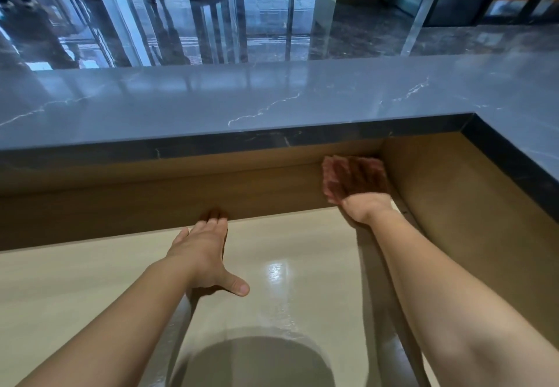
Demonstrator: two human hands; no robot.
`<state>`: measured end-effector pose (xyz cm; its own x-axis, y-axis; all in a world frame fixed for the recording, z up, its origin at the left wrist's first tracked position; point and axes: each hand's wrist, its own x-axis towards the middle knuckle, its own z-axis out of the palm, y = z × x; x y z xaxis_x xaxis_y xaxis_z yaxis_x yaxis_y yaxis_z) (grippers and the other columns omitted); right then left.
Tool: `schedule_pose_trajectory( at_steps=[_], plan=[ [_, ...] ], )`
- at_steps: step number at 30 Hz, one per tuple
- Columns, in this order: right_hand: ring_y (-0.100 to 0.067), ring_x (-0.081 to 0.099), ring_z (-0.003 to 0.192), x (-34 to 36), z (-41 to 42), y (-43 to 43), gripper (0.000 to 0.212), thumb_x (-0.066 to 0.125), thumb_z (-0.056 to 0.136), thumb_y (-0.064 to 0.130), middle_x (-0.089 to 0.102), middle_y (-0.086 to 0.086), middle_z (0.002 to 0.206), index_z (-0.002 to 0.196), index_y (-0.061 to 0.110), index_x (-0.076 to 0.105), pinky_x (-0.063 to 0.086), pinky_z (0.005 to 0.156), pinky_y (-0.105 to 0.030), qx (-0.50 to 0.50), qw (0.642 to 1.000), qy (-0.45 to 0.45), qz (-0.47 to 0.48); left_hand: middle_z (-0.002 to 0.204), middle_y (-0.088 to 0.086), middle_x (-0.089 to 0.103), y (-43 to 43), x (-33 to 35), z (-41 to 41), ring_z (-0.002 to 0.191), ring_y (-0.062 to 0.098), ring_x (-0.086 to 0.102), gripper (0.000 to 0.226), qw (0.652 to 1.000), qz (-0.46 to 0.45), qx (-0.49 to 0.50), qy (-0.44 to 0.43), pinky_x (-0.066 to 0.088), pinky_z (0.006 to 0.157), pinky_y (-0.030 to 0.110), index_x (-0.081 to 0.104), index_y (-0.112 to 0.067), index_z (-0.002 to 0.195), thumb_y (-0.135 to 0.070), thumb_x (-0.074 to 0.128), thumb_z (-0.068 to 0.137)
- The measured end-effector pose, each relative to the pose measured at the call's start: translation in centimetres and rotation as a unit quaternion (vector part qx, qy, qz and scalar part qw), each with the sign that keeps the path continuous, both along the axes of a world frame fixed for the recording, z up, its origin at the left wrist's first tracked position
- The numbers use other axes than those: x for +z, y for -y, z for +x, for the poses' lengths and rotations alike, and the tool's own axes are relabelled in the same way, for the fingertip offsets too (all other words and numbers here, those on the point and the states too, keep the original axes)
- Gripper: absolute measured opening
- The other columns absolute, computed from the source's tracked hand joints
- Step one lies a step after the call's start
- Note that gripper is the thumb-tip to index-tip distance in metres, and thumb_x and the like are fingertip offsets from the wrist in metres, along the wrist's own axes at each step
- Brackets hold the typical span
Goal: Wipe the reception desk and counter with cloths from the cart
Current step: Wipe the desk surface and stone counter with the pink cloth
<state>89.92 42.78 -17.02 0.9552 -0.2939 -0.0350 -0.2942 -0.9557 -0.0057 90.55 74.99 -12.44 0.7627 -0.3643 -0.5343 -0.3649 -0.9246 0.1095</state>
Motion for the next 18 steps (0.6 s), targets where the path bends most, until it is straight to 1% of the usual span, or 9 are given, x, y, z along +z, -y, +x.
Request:
schedule_pose_trajectory(
  at_steps=[3,5,7,9,10,12,14,16,18],
  plan=[
    [-0.020,0.008,0.149,0.1,-0.1,1.9,0.068,0.011,0.094,0.064,0.005,0.008,0.162,0.155,0.035,0.004,-0.003,0.121,-0.040,-0.068,0.997,-0.014,0.037,0.162,0.000,-0.003,0.0,0.0,0.0,0.149,0.019,-0.003,0.147,1.000,-0.002,0.001,-0.001,0.004,0.121,0.039,-0.006,-0.016,0.154,-0.076,0.076,0.047],
    [-0.022,0.006,0.150,0.1,0.2,0.5,0.073,0.012,0.093,0.065,0.005,0.004,0.164,0.156,0.028,0.007,-0.003,0.122,-0.041,-0.135,0.985,-0.081,0.070,0.162,0.001,-0.003,0.1,0.0,0.1,0.149,0.019,-0.004,0.148,1.000,-0.003,0.002,-0.002,0.003,0.121,0.040,-0.006,-0.016,0.154,-0.076,0.076,0.047],
    [-0.025,0.003,0.150,0.2,0.5,-2.4,0.074,0.019,0.096,0.062,0.002,0.000,0.164,0.157,0.021,0.006,-0.005,0.120,-0.040,-0.162,0.969,-0.142,0.120,0.162,0.001,-0.003,0.1,-0.1,0.1,0.149,0.019,-0.004,0.148,1.000,-0.003,0.003,-0.002,0.003,0.121,0.040,-0.006,-0.016,0.154,-0.076,0.076,0.047],
    [-0.026,0.006,0.150,1.0,0.5,-5.9,0.070,0.029,0.098,0.054,0.005,0.000,0.163,0.156,0.020,0.010,0.000,0.118,-0.039,-0.124,0.972,-0.135,0.150,0.162,0.001,-0.003,0.1,-0.2,0.1,0.149,0.020,-0.004,0.148,1.000,-0.003,0.003,-0.003,0.002,0.121,0.040,-0.006,-0.016,0.154,-0.076,0.076,0.047],
    [-0.027,0.012,0.149,2.1,0.3,-8.1,0.063,0.030,0.100,0.048,0.012,-0.001,0.162,0.155,0.020,0.019,0.003,0.119,-0.041,-0.082,0.976,-0.140,0.147,0.162,0.001,-0.002,0.1,-0.2,0.1,0.149,0.020,-0.004,0.148,1.000,-0.003,0.001,-0.002,0.002,0.121,0.040,-0.006,-0.016,0.154,-0.076,0.076,0.047],
    [-0.031,0.032,0.142,3.6,0.0,-12.1,0.050,0.028,0.103,0.039,0.036,-0.007,0.155,0.145,0.018,0.044,0.020,0.114,-0.045,0.005,0.977,-0.163,0.134,0.162,0.002,-0.001,0.2,-0.1,0.1,0.149,0.021,-0.002,0.147,1.000,-0.001,-0.002,0.001,0.004,0.121,0.040,-0.005,-0.015,0.154,-0.076,0.076,0.047],
    [-0.030,0.044,0.133,3.8,-0.1,-15.4,0.053,0.021,0.103,0.044,0.048,-0.007,0.147,0.137,0.022,0.054,0.030,0.106,-0.044,0.085,0.970,-0.177,0.144,0.162,0.002,0.004,0.2,-0.1,0.1,0.149,0.021,0.003,0.145,1.000,-0.002,-0.005,0.001,0.006,0.121,0.040,-0.001,-0.016,0.154,-0.076,0.076,0.047],
    [-0.028,0.042,0.134,3.0,0.2,-17.2,0.057,0.015,0.100,0.052,0.048,-0.002,0.147,0.138,0.029,0.052,0.030,0.108,-0.046,0.154,0.964,-0.162,0.147,0.159,0.000,0.018,0.0,-0.2,0.1,0.146,0.021,0.013,0.140,1.000,-0.018,-0.002,0.004,0.012,0.120,0.039,0.008,-0.021,0.153,-0.076,0.077,0.044],
    [-0.024,0.023,0.147,1.8,1.0,-16.9,0.061,0.010,0.096,0.058,0.031,0.005,0.158,0.147,0.038,0.037,0.013,0.118,-0.049,0.181,0.963,-0.144,0.135,0.157,-0.001,0.020,-0.1,-0.2,0.1,0.145,0.021,0.015,0.140,1.000,-0.027,0.001,0.006,0.013,0.119,0.039,0.009,-0.023,0.153,-0.077,0.077,0.043]
  ],
)
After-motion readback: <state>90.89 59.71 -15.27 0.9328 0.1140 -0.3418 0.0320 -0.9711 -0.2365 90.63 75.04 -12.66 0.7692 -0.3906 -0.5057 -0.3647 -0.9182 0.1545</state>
